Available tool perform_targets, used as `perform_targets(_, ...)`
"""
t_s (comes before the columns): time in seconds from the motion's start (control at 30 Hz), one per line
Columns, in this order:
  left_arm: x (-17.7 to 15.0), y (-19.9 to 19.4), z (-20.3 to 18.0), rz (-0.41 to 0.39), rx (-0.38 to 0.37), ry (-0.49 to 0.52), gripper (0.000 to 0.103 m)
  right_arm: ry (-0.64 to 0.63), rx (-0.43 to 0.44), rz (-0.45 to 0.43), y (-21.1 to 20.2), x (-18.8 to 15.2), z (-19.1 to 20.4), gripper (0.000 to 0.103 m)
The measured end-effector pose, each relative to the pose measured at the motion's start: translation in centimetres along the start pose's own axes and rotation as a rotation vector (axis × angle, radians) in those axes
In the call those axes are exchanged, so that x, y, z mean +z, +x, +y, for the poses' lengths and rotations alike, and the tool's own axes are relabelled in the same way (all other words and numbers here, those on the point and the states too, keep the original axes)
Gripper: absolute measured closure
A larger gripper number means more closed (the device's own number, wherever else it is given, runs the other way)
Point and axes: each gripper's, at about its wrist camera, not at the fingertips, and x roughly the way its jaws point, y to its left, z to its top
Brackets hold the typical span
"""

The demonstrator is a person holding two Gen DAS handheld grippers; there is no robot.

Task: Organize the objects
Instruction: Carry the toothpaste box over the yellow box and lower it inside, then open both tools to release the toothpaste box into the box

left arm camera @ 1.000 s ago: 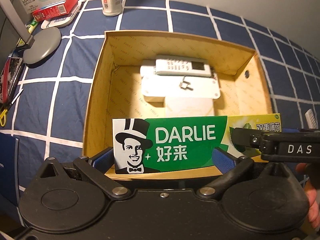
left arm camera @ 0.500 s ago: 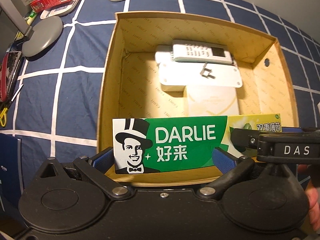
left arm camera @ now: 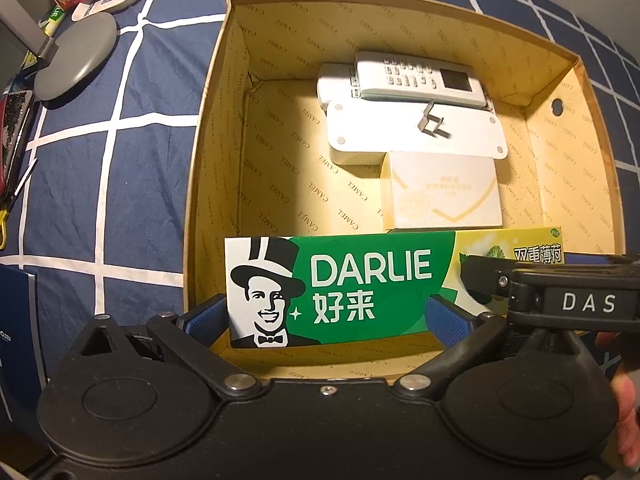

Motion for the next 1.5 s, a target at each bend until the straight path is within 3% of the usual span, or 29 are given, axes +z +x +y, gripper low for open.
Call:
perform_targets(0.23,0.3,0.6,-0.8,0.007,0.045,0.020,0.000,0.006,-0.006,0.010,1.0,0.4,-0.1,0.000)
perform_targets(1.03,1.4,3.1,-1.9,0.086,0.088,0.030,0.000,0.020,-0.024,0.050,2.8,1.2,-1.0,0.000)
perform_targets(1.5,1.6,3.1,-2.4,0.069,0.110,0.051,0.000,0.005,-0.074,0.040,3.1,1.2,-0.4,0.002)
